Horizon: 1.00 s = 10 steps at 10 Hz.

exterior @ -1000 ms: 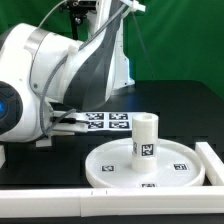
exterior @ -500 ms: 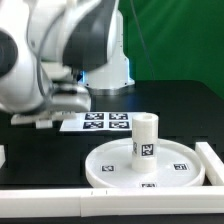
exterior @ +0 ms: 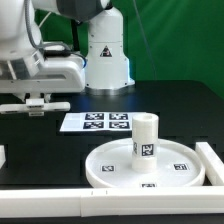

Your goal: Assemble round table

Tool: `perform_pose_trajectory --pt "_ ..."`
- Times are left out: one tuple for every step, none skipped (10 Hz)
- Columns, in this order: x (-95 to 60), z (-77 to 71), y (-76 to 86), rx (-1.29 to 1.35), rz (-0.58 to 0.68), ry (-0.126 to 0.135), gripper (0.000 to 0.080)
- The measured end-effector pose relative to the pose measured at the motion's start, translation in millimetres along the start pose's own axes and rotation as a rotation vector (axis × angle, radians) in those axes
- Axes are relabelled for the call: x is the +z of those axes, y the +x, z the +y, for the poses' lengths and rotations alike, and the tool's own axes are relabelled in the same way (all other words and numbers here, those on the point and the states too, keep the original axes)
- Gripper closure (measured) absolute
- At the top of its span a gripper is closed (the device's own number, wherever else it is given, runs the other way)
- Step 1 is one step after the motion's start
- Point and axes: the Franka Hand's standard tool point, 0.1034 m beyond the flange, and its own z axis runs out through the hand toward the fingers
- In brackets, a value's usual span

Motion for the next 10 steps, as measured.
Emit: perform_pose_trajectory --pt "-18.0 -10.3 6.5 -0.002 0.038 -0.005 0.0580" --pt "-38.3 -16.8 26.0 -0.023 0.124 -0.022 0.0580" --pt "-50.7 -17.4 45.0 -0.058 0.222 -0.035 0.0580" --pt "-51.8 -15.1 54.2 -0.072 0.313 -0.031 0.0580" --pt "-49.7 -14.0 51.8 -0.066 0.363 -0.036 0.0580" --pt "-50.6 -11.6 53.5 -0.065 0.411 -0.045 0.0580" --pt "-53.2 -8.4 57.9 -0.064 0.494 -0.057 0.0580" --pt "-52.5 -7.6 61.1 -0.050 0.548 -0.062 0.0580" --pt "-56.1 -11.0 74.6 -0.042 0.597 -0.068 0.0580" --pt "-64.5 -14.1 90.6 -0.029 0.686 -0.081 0.0580"
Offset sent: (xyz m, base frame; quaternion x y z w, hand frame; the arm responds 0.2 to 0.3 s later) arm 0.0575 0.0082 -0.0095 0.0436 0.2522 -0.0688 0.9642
